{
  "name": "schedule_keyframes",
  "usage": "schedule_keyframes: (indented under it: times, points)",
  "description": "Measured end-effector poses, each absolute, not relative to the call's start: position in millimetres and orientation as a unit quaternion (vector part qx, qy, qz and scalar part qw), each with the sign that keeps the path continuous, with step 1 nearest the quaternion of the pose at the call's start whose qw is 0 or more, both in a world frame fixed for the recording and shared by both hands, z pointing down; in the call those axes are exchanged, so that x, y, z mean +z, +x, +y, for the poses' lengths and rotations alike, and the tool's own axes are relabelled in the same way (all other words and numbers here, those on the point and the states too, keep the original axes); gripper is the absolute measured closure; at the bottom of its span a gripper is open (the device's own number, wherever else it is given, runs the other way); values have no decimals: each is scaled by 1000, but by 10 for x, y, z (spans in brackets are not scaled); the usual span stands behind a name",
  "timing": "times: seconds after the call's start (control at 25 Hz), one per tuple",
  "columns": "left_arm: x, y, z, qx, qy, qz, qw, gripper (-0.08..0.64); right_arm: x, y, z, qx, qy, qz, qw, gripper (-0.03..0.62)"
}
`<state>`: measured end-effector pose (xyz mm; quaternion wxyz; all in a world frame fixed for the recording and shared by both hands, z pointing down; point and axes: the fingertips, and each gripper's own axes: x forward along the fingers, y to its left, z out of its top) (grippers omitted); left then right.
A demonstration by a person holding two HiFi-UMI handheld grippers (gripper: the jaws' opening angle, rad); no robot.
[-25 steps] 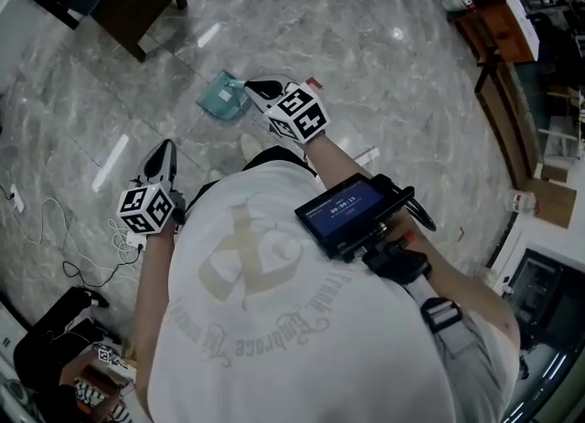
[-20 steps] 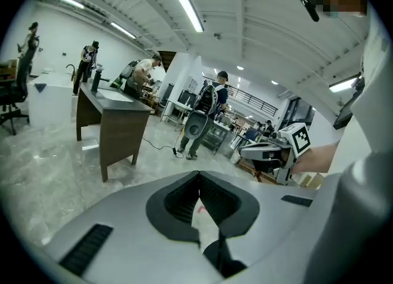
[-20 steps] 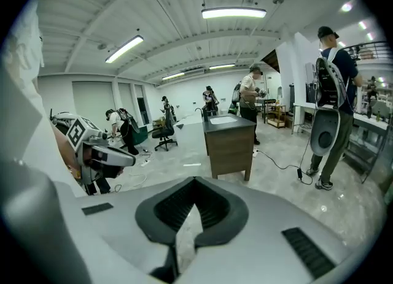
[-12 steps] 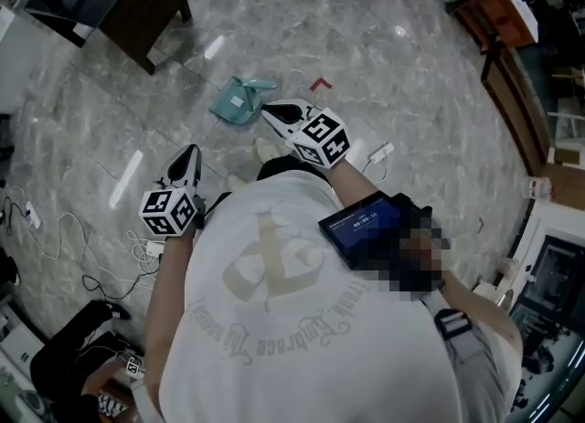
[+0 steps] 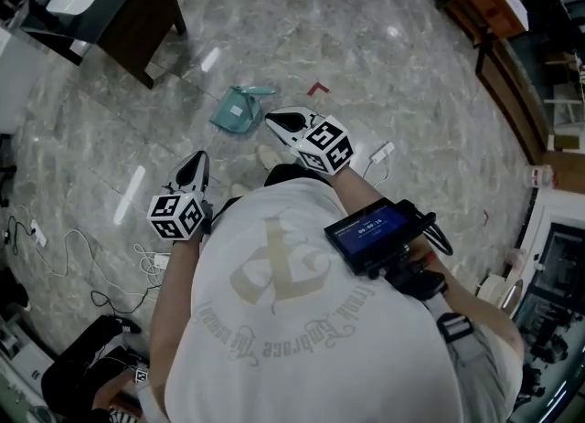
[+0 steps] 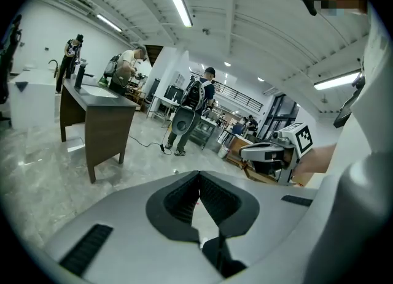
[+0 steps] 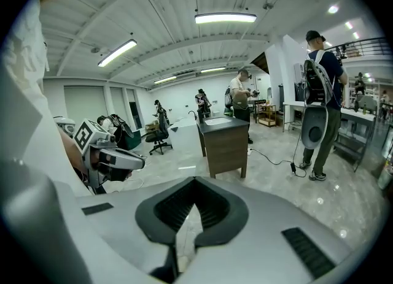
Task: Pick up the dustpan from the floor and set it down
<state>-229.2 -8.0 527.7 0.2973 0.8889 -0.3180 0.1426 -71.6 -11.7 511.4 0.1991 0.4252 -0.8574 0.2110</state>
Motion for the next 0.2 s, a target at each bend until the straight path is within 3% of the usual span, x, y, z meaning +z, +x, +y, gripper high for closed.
schedule_keyframes:
  times: [0.2]
  points:
    - [5308,-2257,-162,141,890,-311,302,548,5133,-682,-166,216,430,-853,203,575]
